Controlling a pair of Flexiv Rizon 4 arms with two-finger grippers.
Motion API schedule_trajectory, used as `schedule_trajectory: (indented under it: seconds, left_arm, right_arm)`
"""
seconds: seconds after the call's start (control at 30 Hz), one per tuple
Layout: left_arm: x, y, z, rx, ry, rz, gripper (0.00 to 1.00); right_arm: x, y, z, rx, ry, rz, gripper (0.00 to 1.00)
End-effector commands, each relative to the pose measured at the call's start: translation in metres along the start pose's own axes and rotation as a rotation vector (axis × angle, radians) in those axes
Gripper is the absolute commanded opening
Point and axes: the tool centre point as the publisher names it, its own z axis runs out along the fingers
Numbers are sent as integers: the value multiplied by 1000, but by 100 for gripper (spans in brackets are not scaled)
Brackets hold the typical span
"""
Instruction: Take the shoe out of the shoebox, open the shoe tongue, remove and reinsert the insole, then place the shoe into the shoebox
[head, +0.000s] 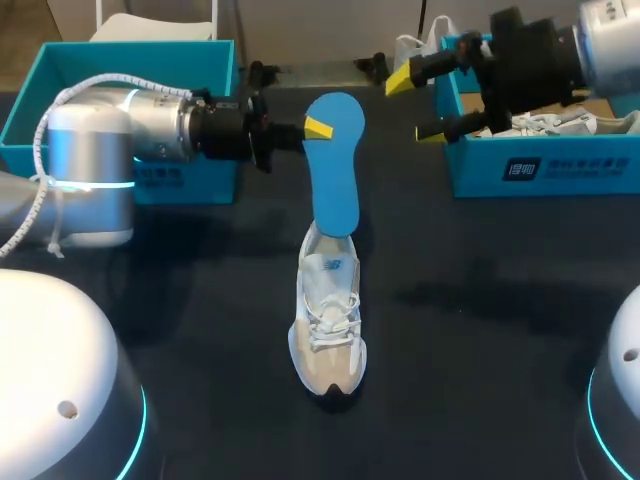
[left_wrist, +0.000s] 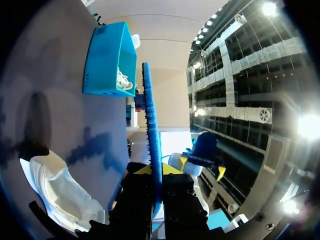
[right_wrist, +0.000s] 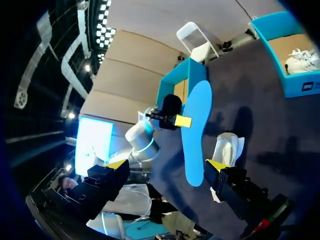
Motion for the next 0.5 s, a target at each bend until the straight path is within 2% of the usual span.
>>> schedule_trajectory:
  seconds: [0.03,0.23,0.5]
  left_arm:
    - [2,2,1,5,-4,1,0]
    - [2,2,1,5,-4,1,0]
    - [2,2,1,5,-4,1,0]
  right_arm:
    - [13,2,4,-9,-251,6,100]
    - [23,4,12,-12,-427,5,100]
    - [22,10,24,-2,-621,14,100]
